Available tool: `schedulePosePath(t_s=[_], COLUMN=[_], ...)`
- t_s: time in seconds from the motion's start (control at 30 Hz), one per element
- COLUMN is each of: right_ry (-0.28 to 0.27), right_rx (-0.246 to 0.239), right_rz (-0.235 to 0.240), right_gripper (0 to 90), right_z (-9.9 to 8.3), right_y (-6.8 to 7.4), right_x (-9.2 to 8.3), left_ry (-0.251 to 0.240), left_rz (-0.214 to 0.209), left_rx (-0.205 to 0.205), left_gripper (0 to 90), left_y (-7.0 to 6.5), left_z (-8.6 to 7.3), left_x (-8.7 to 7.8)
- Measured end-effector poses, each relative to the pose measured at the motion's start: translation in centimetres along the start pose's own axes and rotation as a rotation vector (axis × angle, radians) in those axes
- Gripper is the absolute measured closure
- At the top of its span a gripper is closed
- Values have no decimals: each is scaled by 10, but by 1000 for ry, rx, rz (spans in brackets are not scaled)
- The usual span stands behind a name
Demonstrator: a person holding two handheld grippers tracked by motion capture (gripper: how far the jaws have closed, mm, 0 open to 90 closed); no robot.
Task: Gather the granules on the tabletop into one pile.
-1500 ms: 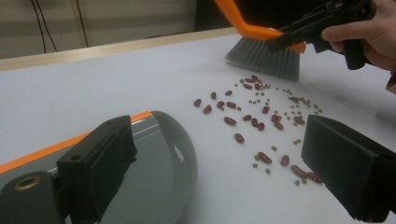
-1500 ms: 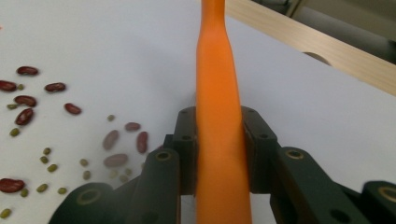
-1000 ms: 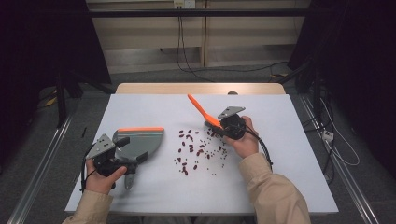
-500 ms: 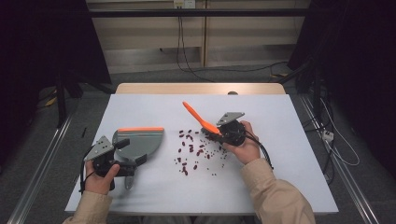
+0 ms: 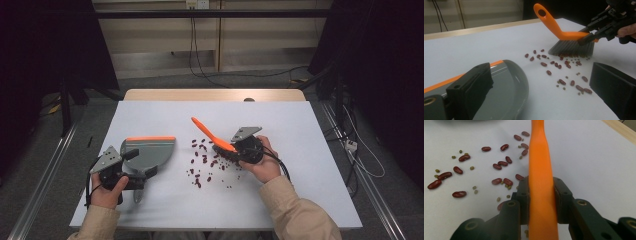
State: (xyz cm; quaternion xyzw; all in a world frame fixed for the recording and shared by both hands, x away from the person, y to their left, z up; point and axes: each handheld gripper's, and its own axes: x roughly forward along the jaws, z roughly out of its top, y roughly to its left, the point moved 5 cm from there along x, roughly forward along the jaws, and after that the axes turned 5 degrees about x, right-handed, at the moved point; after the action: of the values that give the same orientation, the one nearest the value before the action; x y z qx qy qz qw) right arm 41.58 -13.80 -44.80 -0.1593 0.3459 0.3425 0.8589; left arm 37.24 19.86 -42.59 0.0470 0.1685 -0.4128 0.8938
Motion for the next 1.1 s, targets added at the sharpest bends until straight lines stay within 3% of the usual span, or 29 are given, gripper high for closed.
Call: schedulePosePath(t_s=[0.3, 0.53, 0.6, 0.8, 1.0, 1.1], right_ry=[-33, -95, -107, -126, -117, -97], right_rx=[-8, 13, 30, 22, -2, -35], right_rz=[17, -6, -8, -12, -17, 11], right_gripper=[714, 713, 713, 713, 713, 713], right_z=[2, 20, 26, 45, 62, 64], right_y=[6, -16, -24, -36, -38, -32], right_x=[-8, -7, -1, 32, 65, 76], left_ry=[0, 2, 3, 5, 3, 0], left_rz=[2, -3, -5, -8, -1, 7], left_rx=[-3, 1, 2, -3, -25, -26], left_gripper=[42, 43, 42, 42, 42, 43], left_y=[0, -1, -1, 0, 2, 5], left_z=[0, 1, 0, -1, -1, -1], left_x=[1, 1, 1, 1, 4, 3])
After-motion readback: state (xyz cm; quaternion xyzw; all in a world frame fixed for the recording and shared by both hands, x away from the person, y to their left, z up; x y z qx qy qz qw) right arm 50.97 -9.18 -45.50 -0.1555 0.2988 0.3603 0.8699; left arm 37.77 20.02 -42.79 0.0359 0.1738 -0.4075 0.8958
